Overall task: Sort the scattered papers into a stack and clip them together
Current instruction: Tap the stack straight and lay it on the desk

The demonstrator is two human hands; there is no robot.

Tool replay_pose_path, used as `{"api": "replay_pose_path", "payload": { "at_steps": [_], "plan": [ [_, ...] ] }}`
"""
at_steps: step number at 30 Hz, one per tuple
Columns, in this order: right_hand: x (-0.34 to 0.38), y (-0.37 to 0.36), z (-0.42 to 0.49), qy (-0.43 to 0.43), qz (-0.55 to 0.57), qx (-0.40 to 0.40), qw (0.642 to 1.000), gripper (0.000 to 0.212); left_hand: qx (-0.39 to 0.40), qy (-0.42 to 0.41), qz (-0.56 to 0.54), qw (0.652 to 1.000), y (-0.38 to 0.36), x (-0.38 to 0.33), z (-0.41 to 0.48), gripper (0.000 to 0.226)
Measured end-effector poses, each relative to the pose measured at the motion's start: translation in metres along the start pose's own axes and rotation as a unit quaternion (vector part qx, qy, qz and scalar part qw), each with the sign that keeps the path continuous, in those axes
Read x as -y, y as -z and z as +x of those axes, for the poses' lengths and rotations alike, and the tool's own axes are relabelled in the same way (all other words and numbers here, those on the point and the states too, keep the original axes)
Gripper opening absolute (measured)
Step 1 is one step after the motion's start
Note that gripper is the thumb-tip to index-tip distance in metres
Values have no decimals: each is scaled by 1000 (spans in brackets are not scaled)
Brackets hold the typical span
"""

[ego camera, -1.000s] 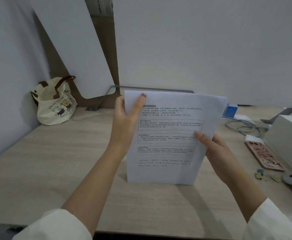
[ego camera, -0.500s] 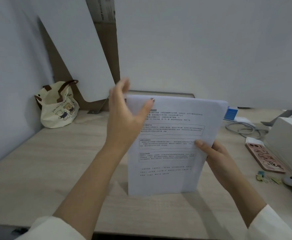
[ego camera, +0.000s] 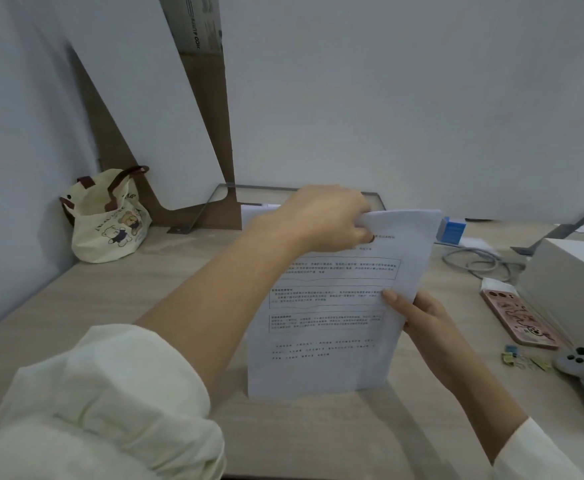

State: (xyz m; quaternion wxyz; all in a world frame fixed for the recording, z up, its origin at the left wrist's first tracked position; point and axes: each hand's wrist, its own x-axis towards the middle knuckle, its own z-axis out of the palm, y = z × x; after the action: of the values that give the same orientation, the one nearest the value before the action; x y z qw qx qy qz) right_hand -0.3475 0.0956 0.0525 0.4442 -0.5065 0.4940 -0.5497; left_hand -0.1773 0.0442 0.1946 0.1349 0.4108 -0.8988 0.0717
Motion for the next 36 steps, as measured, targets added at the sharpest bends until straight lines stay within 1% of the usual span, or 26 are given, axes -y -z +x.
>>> {"api": "replay_pose_path", "payload": {
  "at_steps": [3,5,6,8,9,10,12,14,16,18,19,21,22,23,25,27,29,30,32,34,36],
  "plan": [
    [-6,11,-2,-43,-73,15,996,37,-49,11,-38,998,8,10,-10,31],
    [-9,30,-3,-70,-118,-8,990,39,-91,35,-111,989,14,22,-20,29],
    [-9,41,-3,-66,-124,-21,990,44,-114,50,-162,979,14,29,-26,26],
    [-9,61,-2,-40,-88,-50,994,67,-151,78,-249,953,7,42,-37,18],
    [-9,69,-1,-28,-41,-64,997,74,-164,90,-291,938,0,47,-42,16],
    [-9,74,1,-18,21,-66,997,69,-178,102,-339,918,-8,51,-46,13],
    [-8,71,2,-13,112,-47,992,46,-207,125,-436,867,-26,56,-54,9],
    [-7,59,2,-15,122,-11,992,35,-241,151,-499,819,-46,56,-63,7],
    [-6,50,4,0,118,3,993,32,-263,181,-554,769,-65,57,-72,8],
    [-7,48,7,8,101,0,995,31,-243,217,-604,728,-87,64,-84,8],
    [-11,49,8,-1,80,-1,997,36,-222,237,-614,720,-100,69,-91,8],
    [-28,51,6,-43,22,1,999,65,-157,282,-614,720,-129,79,-107,12],
    [-37,50,5,-65,2,6,998,74,-121,301,-616,718,-143,82,-114,16],
    [-44,48,3,-78,-4,14,997,78,-91,313,-624,710,-153,83,-120,19],
    [-49,45,3,-79,4,11,997,76,-69,324,-640,694,-163,83,-124,28],
    [-45,46,7,-65,14,3,998,71,-83,320,-654,680,-162,86,-122,34],
    [-43,49,10,-53,27,10,998,63,-97,311,-670,667,-163,89,-122,35],
    [-44,49,10,-56,32,13,998,56,-94,309,-674,665,-165,89,-123,35],
    [-51,49,7,-76,39,11,996,45,-63,307,-677,666,-173,87,-128,34],
    [-58,49,4,-95,46,2,994,53,-31,310,-678,666,-180,85,-131,30],
    [-59,49,5,-98,32,-6,995,61,-24,320,-679,660,-182,87,-131,25]
  ]
}}
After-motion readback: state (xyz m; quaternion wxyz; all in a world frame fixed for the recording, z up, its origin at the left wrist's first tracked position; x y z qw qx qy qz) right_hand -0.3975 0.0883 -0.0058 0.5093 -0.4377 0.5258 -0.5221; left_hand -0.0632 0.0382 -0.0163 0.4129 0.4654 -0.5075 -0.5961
